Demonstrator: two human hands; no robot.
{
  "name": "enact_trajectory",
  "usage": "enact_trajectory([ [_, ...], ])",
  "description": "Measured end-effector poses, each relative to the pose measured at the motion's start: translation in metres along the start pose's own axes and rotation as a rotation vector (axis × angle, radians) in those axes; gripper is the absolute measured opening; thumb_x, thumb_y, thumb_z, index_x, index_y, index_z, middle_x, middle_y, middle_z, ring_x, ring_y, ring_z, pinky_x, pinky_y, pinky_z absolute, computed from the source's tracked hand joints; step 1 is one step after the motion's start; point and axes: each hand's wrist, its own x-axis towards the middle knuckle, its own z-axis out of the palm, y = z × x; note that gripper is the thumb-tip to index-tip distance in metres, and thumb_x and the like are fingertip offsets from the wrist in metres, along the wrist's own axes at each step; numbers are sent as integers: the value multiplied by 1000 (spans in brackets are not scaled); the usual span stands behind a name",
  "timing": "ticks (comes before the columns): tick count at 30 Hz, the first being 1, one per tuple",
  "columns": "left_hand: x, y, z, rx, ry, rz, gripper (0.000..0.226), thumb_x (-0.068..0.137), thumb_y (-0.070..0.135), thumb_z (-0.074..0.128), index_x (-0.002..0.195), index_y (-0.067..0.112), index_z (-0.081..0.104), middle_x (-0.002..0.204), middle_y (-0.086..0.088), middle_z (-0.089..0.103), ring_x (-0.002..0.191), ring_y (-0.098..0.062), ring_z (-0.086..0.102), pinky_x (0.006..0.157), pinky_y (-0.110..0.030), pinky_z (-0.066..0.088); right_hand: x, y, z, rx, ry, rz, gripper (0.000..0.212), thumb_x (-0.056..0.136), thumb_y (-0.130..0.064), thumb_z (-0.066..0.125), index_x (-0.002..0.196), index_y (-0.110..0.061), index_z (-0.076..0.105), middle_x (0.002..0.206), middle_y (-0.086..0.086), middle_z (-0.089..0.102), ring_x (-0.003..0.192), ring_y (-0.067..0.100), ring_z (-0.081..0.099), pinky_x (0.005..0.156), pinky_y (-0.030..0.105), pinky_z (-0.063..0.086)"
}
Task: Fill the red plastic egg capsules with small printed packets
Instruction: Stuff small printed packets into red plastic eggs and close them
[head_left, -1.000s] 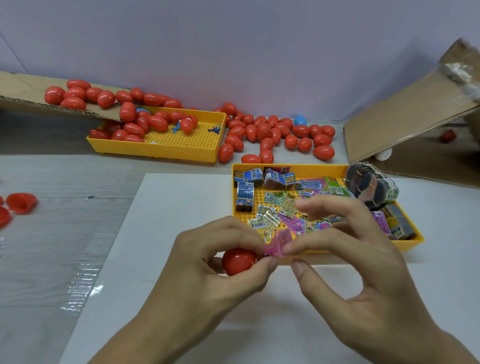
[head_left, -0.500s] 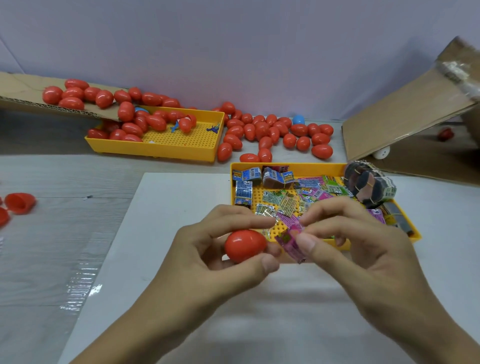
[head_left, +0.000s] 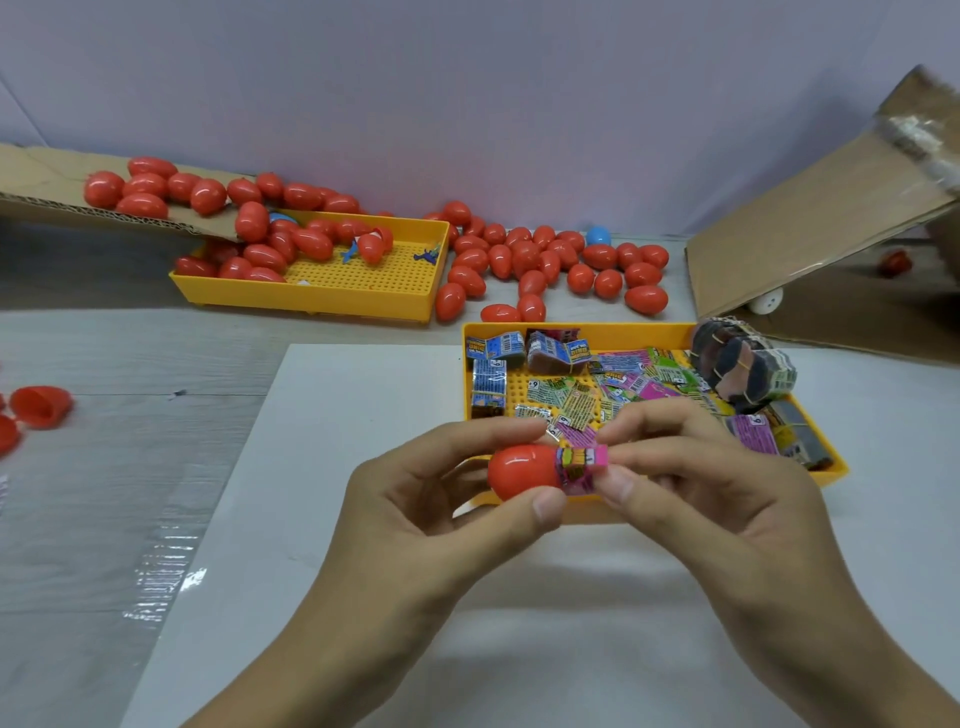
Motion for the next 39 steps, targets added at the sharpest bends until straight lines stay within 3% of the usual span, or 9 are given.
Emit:
enact_trajectory([
  [2,0,-1,-1,19,-26,1,40,66,21,82,106,27,77,109,-5,75,101,-21,72,81,-25,57,0,0,1,25,-6,10,14,70,-39,70,79,-31,78,99,-6,67,90,14,61,70,45,47],
  [7,0,-3,-1,52,-47,37,40,68,20,81,108,27,77,111,-7,73,103,-23,72,82,-27,58,2,1,-1,20,-16,-4,12,68,-38,73,80,-35,76,99,-9,67,76,5,55,65,22,41],
  [14,-3,-7,3,177,-8,177,34,74,18,78,107,22,76,106,-5,69,101,-29,69,78,-27,58,0,1,-2,38,-76,42,17,68,-44,75,78,-30,78,100,-9,66,77,14,54,70,27,46],
  [17,-5,-8,3,221,-8,207,34,76,18,76,109,24,76,106,-3,69,102,-29,68,78,-27,59,-1,1,-2,29,-73,69,27,71,-53,72,77,-28,80,101,-8,65,88,27,57,78,43,50],
  [22,-6,-12,4,234,-15,198,36,76,19,76,111,25,75,107,-2,68,102,-28,69,79,-28,60,-1,0,0,59,-37,78,21,72,-49,72,74,-29,80,101,-6,65,92,33,57,79,63,50],
  [28,-6,-13,5,253,-9,188,39,74,22,77,112,28,75,107,0,68,100,-25,70,78,-25,59,-2,2,3,59,-35,75,28,73,-56,72,78,-30,80,102,-5,64,91,40,56,80,62,51],
  [36,-7,-11,8,276,15,229,36,76,25,75,111,32,76,104,2,67,98,-18,69,78,-25,60,-1,2,4,28,-23,87,24,67,-55,76,73,-32,79,98,-6,65,91,30,60,75,61,53],
  [38,-7,-12,7,280,28,242,37,76,24,75,112,32,75,106,3,65,96,-18,70,78,-26,60,0,0,3,55,-21,91,20,67,-48,76,71,-29,79,94,-4,69,88,24,66,76,52,56],
  [39,-7,-12,7,278,39,252,37,76,23,75,113,32,75,108,3,62,95,-18,71,78,-27,61,1,-1,2,75,-23,95,17,69,-45,74,69,-28,78,90,-3,70,85,18,67,74,42,58],
])
